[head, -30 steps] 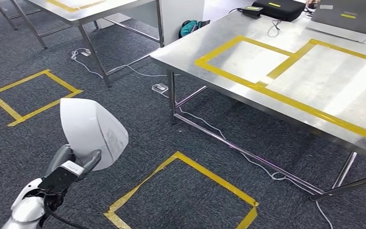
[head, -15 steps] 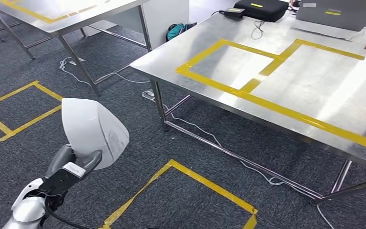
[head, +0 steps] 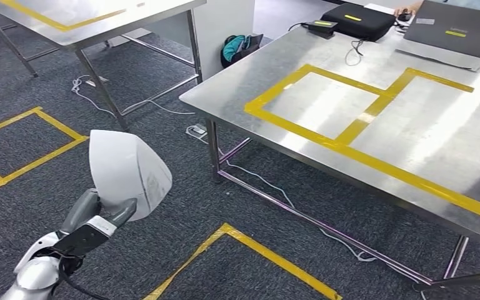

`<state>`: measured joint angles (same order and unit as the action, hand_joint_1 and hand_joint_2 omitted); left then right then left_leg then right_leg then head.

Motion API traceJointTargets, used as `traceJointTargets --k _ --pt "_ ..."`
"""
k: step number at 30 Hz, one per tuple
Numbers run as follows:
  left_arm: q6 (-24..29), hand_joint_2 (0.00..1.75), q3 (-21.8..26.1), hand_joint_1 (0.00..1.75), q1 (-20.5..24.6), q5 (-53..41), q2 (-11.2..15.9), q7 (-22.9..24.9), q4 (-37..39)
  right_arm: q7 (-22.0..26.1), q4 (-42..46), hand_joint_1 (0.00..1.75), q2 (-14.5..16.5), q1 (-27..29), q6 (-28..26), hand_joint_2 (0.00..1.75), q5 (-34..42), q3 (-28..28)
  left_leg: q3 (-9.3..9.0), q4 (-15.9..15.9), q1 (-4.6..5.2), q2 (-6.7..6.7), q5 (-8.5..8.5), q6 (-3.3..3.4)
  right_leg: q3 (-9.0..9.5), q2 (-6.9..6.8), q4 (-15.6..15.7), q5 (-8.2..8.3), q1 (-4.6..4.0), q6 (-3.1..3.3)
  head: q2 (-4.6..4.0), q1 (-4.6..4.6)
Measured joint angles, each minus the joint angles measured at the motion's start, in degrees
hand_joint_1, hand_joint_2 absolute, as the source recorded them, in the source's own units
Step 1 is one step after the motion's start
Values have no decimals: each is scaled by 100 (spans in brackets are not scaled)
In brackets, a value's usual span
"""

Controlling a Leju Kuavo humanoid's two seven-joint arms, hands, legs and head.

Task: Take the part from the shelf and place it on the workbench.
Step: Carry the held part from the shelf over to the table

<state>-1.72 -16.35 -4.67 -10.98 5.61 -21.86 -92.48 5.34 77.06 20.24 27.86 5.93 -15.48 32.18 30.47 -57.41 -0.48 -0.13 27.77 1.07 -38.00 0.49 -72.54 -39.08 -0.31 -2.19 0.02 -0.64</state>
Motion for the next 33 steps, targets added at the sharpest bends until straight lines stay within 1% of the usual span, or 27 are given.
traceJointTargets --k 1,3,4,5,6,8,9,10,12,13,14,15,16,17,18,19,20,21,22,24,26,28,29,30,31,32,33 --pt "-10 175 -5 175 2 -14 2 -11 0 3 -21 0 0 -2 19 0 -18 5 -114 6 3 1 82 -6 -3 -1 287 204 -4 26 0 2" --pt "-44 175 -32 175 8 -39 4 -47 4 10 -72 0 0 -7 53 0 -49 35 -329 39 -5 3 222 -35 18 -22 923 890 -44 110 0 8" --pt "-67 175 -55 175 11 -50 5 -69 6 17 -98 0 0 -13 73 0 -66 59 -427 85 -19 4 286 -71 30 -36 1135 1129 -81 158 0 13" --pt "-89 175 -80 175 12 -63 8 -100 6 28 -118 0 0 -23 96 0 -83 84 -530 108 -32 5 308 -112 52 -43 1279 1251 -115 202 0 14" --pt "-104 175 -103 175 16 -75 11 -137 4 40 -131 0 0 -37 117 0 -97 106 -624 133 -40 2 310 -158 97 -36 1350 1229 -144 240 0 14" --pt "-116 175 -127 175 34 -96 23 -202 -2 60 -136 0 0 -64 146 0 -113 128 -758 110 -38 -5 341 -210 312 10 1524 1405 -110 306 0 8" --pt "-116 175 -134 175 52 -97 30 -228 -4 65 -137 0 0 -73 153 0 -114 136 -752 25 -34 -5 432 -221 403 29 1575 1501 -81 327 0 31" --pt "-118 175 -142 175 68 -99 37 -244 -4 66 -139 0 0 -80 158 0 -114 141 -665 -170 -33 -2 586 -231 476 47 1614 1585 -46 336 -1 46" --pt "-118 175 -155 175 78 -99 59 -266 -4 68 -144 0 1 -92 176 0 -115 145 -303 -755 -46 1 928 -271 509 102 1630 1582 -16 325 -2 79" --pt "-119 175 -161 175 73 -99 72 -269 -3 64 -149 0 3 -95 188 0 -114 143 -105 -992 -59 1 1019 -302 508 147 1630 1565 0 309 -2 72" --pt "-120 175 -167 175 66 -100 85 -272 -3 56 -153 0 7 -93 197 0 -113 139 28 -1078 -73 1 992 -331 509 199 1624 1543 21 282 -2 76" --pt "-120 175 -172 175 62 -101 95 -275 -2 45 -155 0 10 -87 203 0 -109 135 74 -980 -90 6 825 -368 517 255 1609 1516 48 245 -2 76" --pt "-121 175 -178 175 61 -101 103 -280 -2 33 -156 0 13 -81 206 0 -104 132 44 -718 -115 29 542 -412 529 313 1580 1483 85 199 -2 75" --pt "-121 175 -184 175 60 -102 110 -284 -1 20 -155 0 13 -78 207 0 -98 130 -23 -433 -140 119 291 -474 530 371 1545 1447 119 145 -2 76" --pt "-121 175 -191 175 61 -102 116 -287 2 10 -154 0 13 -79 207 0 -92 130 -69 -167 -160 226 173 -512 514 428 1485 1420 148 94 -2 92" --pt "-124 175 -199 175 57 -104 122 -290 4 3 -151 0 13 -79 207 0 -86 130 -83 -22 -168 316 115 -504 474 477 1433 1399 163 49 -2 111" --pt "-127 175 -205 175 47 -107 126 -292 7 -3 -149 0 13 -74 207 0 -83 127 -66 -5 -156 378 150 -457 424 522 1399 1388 167 10 -1 119" --pt "-132 175 -213 175 40 -112 131 -295 9 -5 -147 0 14 -64 208 0 -79 125 -37 -13 -140 362 179 -374 381 564 1374 1389 173 -21 -1 127" --pt "-137 175 -219 175 40 -116 134 -298 9 -7 -145 0 15 -49 211 0 -78 120 -29 -47 -134 313 132 -295 340 594 1375 1381 180 -47 0 118" --pt "-146 175 -232 175 66 -119 138 -308 6 -9 -145 0 18 -28 216 0 -76 116 -45 -48 -130 210 118 -203 250 406 1239 1298 167 -83 0 85" --pt "-162 175 -239 175 81 -119 141 -327 2 -10 -145 0 20 -46 222 0 -76 115 -64 -42 -111 92 130 -147 -26 94 691 1033 137 -97 0 49" --pt "-177 175 -242 175 73 -121 148 -351 0 -7 -146 0 20 -70 226 0 -85 115 -83 -43 -72 -39 160 -104 -421 -4 -53 755 130 -91 0 34" --pt "-183 175 -243 175 72 -126 150 -360 0 -4 -147 0 20 -72 231 0 -92 114 -102 -43 -52 -102 179 -88 -536 -13 -251 735 126 -77 0 34" --pt "-190 175 -244 175 75 -134 152 -366 0 -2 -147 0 20 -70 236 0 -101 114 -129 -43 -31 -159 203 -75 -541 -19 -229 826 117 -52 0 34" --pt "-197 175 -245 175 81 -142 153 -370 0 1 -148 0 20 -68 241 0 -109 114 -168 -43 -13 -212 232 -69 -427 -40 23 1014 99 -14 0 34" --pt "-201 175 -246 175 92 -150 155 -371 0 3 -147 0 20 -68 247 0 -114 114 -209 -41 0 -259 264 -68 -239 -105 415 1219 64 38 0 34" --pt "-204 175 -247 175 106 -153 156 -371 0 6 -147 0 20 -73 251 0 -119 114 -243 -38 18 -304 295 -78 -52 -220 775 1350 14 90 0 37"
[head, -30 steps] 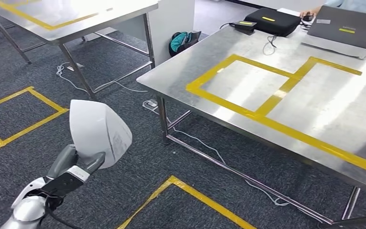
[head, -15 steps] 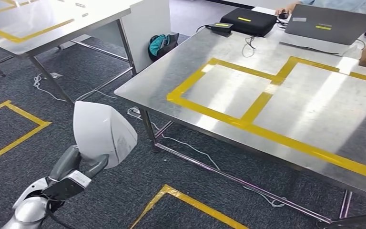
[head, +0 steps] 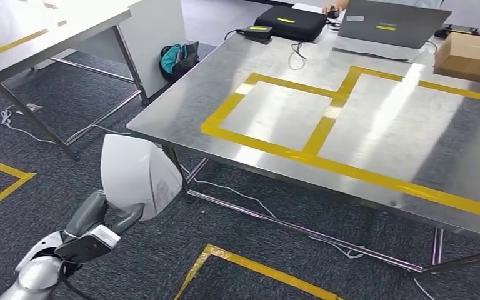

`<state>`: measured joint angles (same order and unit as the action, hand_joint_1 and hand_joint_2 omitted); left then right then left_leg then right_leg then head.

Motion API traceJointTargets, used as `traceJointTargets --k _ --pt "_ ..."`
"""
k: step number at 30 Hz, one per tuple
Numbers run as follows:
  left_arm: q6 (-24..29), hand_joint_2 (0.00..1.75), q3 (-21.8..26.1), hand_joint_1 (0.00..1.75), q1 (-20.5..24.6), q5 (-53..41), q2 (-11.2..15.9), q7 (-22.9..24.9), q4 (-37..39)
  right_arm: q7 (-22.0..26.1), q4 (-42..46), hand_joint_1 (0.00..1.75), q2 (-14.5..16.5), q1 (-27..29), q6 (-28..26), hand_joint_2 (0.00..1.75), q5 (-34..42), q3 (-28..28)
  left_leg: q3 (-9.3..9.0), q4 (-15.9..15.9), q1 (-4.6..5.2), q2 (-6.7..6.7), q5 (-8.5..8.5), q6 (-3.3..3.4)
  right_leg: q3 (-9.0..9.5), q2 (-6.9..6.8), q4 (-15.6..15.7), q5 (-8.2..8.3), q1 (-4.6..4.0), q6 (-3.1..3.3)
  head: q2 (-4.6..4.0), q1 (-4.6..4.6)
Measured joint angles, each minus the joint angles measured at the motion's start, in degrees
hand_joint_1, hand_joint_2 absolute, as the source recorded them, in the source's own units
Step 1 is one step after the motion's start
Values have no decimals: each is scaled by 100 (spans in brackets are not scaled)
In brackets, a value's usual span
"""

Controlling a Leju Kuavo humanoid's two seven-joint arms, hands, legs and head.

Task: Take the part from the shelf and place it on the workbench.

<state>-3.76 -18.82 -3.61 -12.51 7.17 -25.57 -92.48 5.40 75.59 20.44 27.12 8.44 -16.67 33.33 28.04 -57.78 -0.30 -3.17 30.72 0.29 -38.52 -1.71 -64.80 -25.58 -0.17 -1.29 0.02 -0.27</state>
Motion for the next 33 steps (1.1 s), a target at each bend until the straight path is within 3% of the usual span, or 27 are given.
traceJointTargets --k 1,3,5,6,7,9,11,12,13,15,16,18,20,22,25,26,27,28,30,32,33 --pt "-2 175 0 175 15 -2 3 0 0 4 2 0 0 -8 4 0 -3 -1 -23 1 14 -39 24 -18 144 -95 267 67 -45 40 0 -2" --pt "-3 175 -4 175 36 -7 9 -1 0 8 4 0 0 -12 13 0 -12 -2 -44 21 33 -128 46 -64 233 -166 426 41 -108 72 0 -2" --pt "-4 175 -11 175 65 -23 14 -2 0 9 4 0 1 -1 31 0 -25 1 -75 48 26 -173 70 -119 244 -47 489 59 -94 91 0 -3" --pt "-4 175 -14 175 89 -32 19 -2 0 10 4 0 1 -1 43 0 -33 4 -62 -10 19 -100 125 -146 263 12 528 72 -74 107 0 1" --pt "-5 175 -17 175 114 -41 25 -2 0 11 5 0 2 -7 55 0 -40 8 15 -188 11 10 234 -173 288 69 568 84 -50 123 0 7" --pt "-7 175 -22 175 140 -53 46 -2 4 13 5 0 2 -21 72 0 -49 12 382 -887 -2 226 553 -210 313 184 599 88 -27 148 0 20" --pt "-8 175 -24 175 142 -60 65 -1 10 13 5 0 4 -26 83 0 -52 9 780 -1513 -7 269 702 -237 321 315 600 80 -23 159 0 23" --pt "-8 175 -24 175 144 -61 71 0 11 12 5 0 5 -25 87 0 -54 8 859 -1558 -11 275 602 -244 331 388 599 78 -20 158 0 22" --pt "-8 175 -24 175 149 -63 74 0 11 11 5 0 7 -24 87 0 -56 7 828 -1381 -18 289 396 -249 346 461 597 76 -15 154 0 22" --pt "-8 175 -25 175 169 -67 81 7 11 11 5 0 7 -25 91 0 -66 9 570 -663 -52 442 -81 -264 361 604 572 65 -12 118 0 21" --pt "-6 175 -25 175 183 -68 83 23 12 11 6 0 7 -26 93 0 -73 10 454 -353 -71 543 -207 -254 343 669 546 60 -15 91 0 20" --pt "-2 175 -26 175 205 -66 81 91 15 13 7 0 7 -16 101 0 -89 10 366 -83 -80 660 -242 -198 284 775 524 73 -17 21 0 17" --pt "3 175 -24 175 231 -58 70 179 17 13 8 0 7 8 111 0 -108 13 367 -54 -78 572 -256 -110 231 845 542 104 2 -42 0 19" --pt "17 175 -21 175 270 -43 54 250 20 13 8 0 8 18 116 0 -125 18 357 -35 -99 483 -281 -42 125 685 373 -2 -4 -104 0 -14" --pt "50 175 -18 175 291 -17 41 349 43 13 7 0 9 -16 120 0 -143 12 351 -30 -104 364 -275 1 -339 295 -602 -474 9 -180 0 -66" --pt "63 175 -17 175 294 -16 39 381 57 13 7 0 9 -22 123 0 -153 9 347 -31 -103 329 -266 2 -479 244 -886 -558 22 -195 0 -66" --pt "79 175 -16 175 301 -20 34 403 73 13 6 0 9 -21 127 0 -167 7 339 -32 -106 302 -255 -2 -528 219 -991 -541 36 -204 0 -67" --pt "95 175 -15 175 314 -29 27 418 86 13 5 0 9 -18 133 0 -183 7 323 -32 -111 285 -240 -14 -458 207 -864 -421 48 -210 0 -67" --pt "114 175 -15 175 353 -50 9 428 106 13 3 0 9 -22 152 0 -216 12 271 -31 -124 269 -203 -60 -60 182 -143 -93 67 -222 0 -68" --pt "127 175 -16 175 401 -62 -2 429 116 10 -12 0 9 -45 171 0 -248 14 238 -30 -111 265 -166 -126 261 167 403 21 60 -193 0 -72" --pt "131 175 -17 175 418 -64 -4 429 121 7 -23 0 9 -56 175 0 -260 14 228 -15 -101 264 -161 -160 309 169 477 -10 48 -162 0 -68"
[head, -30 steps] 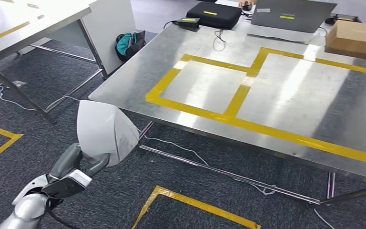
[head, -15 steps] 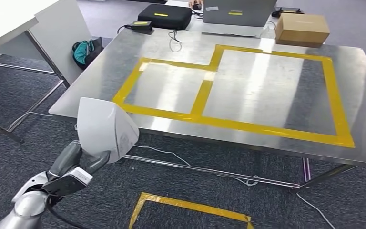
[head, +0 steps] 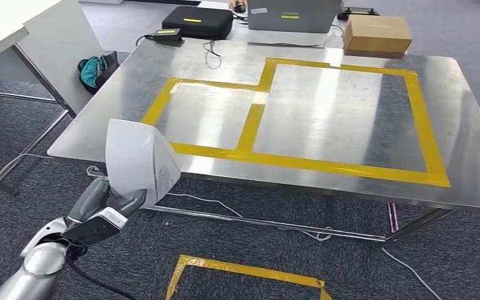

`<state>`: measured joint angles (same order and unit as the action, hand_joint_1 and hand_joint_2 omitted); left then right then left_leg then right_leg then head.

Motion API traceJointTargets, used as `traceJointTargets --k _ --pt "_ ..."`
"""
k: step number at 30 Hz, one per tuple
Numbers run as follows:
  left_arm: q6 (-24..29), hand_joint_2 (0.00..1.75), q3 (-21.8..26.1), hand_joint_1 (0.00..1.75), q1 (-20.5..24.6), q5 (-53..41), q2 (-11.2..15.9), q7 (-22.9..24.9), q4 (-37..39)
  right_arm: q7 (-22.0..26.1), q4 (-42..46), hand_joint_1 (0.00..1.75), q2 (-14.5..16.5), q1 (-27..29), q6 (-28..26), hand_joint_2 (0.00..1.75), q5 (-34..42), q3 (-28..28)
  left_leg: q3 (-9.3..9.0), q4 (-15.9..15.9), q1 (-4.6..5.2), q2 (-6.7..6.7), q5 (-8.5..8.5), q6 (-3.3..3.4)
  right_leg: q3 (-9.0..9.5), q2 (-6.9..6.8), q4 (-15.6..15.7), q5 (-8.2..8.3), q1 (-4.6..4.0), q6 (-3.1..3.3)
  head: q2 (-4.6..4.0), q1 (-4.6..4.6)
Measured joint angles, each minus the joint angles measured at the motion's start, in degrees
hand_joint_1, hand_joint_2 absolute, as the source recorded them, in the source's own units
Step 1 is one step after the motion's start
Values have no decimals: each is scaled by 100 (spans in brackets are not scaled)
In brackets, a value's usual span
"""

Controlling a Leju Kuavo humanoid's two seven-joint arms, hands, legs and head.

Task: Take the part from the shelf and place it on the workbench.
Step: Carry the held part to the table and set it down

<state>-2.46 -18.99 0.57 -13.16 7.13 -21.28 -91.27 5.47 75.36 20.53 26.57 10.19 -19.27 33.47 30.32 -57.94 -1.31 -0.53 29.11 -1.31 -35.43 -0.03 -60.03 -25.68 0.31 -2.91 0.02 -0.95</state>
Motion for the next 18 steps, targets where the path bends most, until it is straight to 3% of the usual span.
traceJointTargets --k 4,5,7,8,9,10,11,13,15,18 --pt "5 175 -3 175 35 -4 -15 1 16 -4 -17 0 0 -8 -1 0 -21 17 4 -63 -10 3 89 -121 69 38 64 -19 9 186 0 20" --pt "6 175 -3 175 43 -4 -19 1 19 -4 -17 0 1 -13 -1 0 -22 20 117 -296 -8 10 208 -136 104 44 85 -28 18 229 0 31" --pt "8 175 -3 175 50 -4 -22 2 33 -3 -20 0 1 -25 5 0 -26 20 559 -1065 7 21 509 -139 142 58 92 -70 2 291 0 50" --pt "9 175 -4 175 46 -4 -23 2 44 -5 -25 0 2 -28 10 0 -33 20 785 -1404 17 24 584 -131 160 72 92 -95 -10 311 0 50" --pt "9 175 -4 175 42 -4 -23 4 56 -10 -34 0 1 -29 20 0 -49 20 937 -1580 28 26 551 -115 186 88 92 -121 -23 323 0 52" --pt "11 175 -5 175 41 -5 -24 7 67 -18 -46 0 1 -32 31 0 -73 21 975 -1529 44 28 395 -87 224 107 92 -150 -35 327 0 52" --pt "17 175 -5 175 43 -7 -25 12 75 -25 -58 0 1 -33 43 0 -103 23 900 -1271 65 30 151 -47 272 123 93 -181 -47 325 0 52" --pt "37 175 -7 175 57 -16 -25 36 80 -37 -95 0 2 -43 66 0 -167 32 599 -516 120 31 -281 64 351 149 92 -259 -72 304 0 50" --pt "70 175 -8 175 80 -31 -27 66 83 -50 -138 0 3 -53 81 0 -220 46 397 -57 156 33 -362 131 377 159 112 -319 -88 250 0 46" --pt "139 175 -9 175 106 -51 -42 84 86 -60 -188 0 4 -65 98 0 -298 72 286 81 137 49 -282 183 458 146 86 -335 -89 146 0 44"
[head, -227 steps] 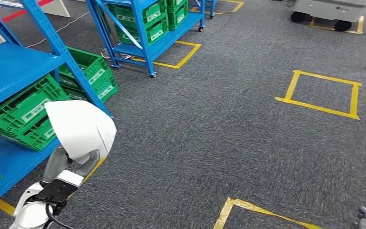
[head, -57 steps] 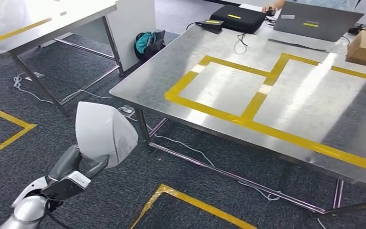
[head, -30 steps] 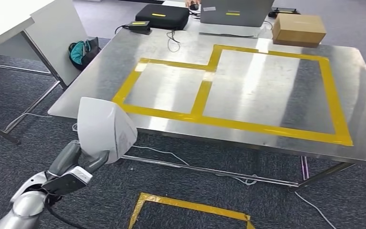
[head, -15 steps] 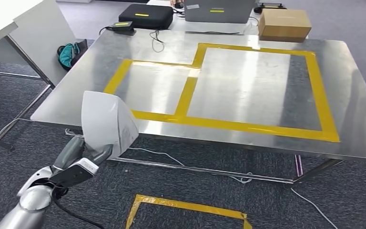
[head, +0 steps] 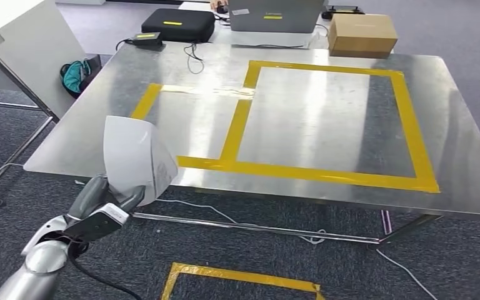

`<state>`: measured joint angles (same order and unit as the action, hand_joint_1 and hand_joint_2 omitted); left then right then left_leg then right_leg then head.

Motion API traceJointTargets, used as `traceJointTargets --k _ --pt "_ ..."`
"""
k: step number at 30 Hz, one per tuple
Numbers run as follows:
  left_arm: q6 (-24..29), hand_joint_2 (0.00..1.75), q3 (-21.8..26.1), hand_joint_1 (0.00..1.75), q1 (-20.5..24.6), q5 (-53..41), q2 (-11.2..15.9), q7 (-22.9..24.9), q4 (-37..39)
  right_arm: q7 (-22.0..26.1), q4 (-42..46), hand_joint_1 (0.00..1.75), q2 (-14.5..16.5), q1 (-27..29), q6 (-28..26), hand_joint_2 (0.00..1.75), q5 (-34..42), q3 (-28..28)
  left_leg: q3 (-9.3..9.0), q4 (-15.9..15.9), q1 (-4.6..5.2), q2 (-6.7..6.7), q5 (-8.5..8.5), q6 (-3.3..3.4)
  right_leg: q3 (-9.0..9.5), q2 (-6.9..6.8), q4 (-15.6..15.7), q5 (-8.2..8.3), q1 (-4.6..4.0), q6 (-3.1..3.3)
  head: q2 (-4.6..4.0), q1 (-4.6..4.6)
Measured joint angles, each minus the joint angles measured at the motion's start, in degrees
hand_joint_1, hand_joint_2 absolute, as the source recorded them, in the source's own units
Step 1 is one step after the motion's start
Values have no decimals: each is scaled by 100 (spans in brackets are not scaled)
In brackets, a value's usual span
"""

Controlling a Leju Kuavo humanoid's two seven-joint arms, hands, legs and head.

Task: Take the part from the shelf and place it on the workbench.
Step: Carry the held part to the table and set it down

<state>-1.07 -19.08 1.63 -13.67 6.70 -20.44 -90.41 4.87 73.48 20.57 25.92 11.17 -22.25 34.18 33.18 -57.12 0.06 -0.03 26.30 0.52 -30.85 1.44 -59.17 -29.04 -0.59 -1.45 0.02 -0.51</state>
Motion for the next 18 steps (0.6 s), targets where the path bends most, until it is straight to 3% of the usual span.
traceJointTargets --k 2,5,6,7,8,10,12,15,16,18 --pt "62 175 1 175 25 -27 -13 2 1 -7 -26 0 0 -18 9 0 -45 23 -114 27 -34 3 40 45 -139 -38 -318 -139 11 -74 -1 -30" --pt "168 175 -2 175 60 -113 -30 3 7 -39 -73 0 0 -28 19 0 -108 43 -259 34 -58 -1 168 55 -811 -83 -1342 -495 60 -165 -1 -60" --pt "191 175 -4 175 64 -136 -33 4 15 -56 -91 0 0 -25 19 0 -128 47 -324 34 -72 -2 224 40 -990 -87 -1522 -534 77 -191 0 -60" --pt "211 175 -5 175 71 -155 -36 7 24 -71 -105 0 0 -19 16 0 -144 50 -406 34 -92 -2 287 20 -1074 -91 -1504 -485 96 -220 0 -60" --pt "228 175 -7 175 80 -168 -41 12 33 -87 -117 0 0 -10 12 0 -161 51 -505 34 -119 -1 360 -6 -1063 -98 -1291 -337 115 -252 0 -60" --pt "277 175 -9 175 107 -195 -52 28 49 -122 -141 0 1 9 1 0 -188 47 -716 25 -166 2 528 -81 -919 -146 -600 194 159 -309 0 -77" --pt "320 175 -10 175 145 -219 -58 60 65 -161 -172 0 3 13 -4 0 -207 38 -850 59 -172 3 658 -170 -805 -181 -215 514 166 -248 0 -102" --pt "346 175 -15 175 213 -243 -62 89 78 -180 -187 0 4 15 -14 0 -217 35 -892 19 -171 3 602 -298 -690 -148 -167 474 152 -63 0 -104" --pt "349 175 -21 175 230 -243 -67 87 79 -179 -186 0 4 15 -17 0 -217 38 -782 -192 -175 2 505 -329 -638 -138 -135 444 158 -18 0 -103" --pt "351 175 -31 175 245 -242 -74 87 89 -179 -187 0 5 16 -19 0 -216 38 -304 -895 -169 0 445 -348 -506 -116 -53 380 168 55 0 -95"
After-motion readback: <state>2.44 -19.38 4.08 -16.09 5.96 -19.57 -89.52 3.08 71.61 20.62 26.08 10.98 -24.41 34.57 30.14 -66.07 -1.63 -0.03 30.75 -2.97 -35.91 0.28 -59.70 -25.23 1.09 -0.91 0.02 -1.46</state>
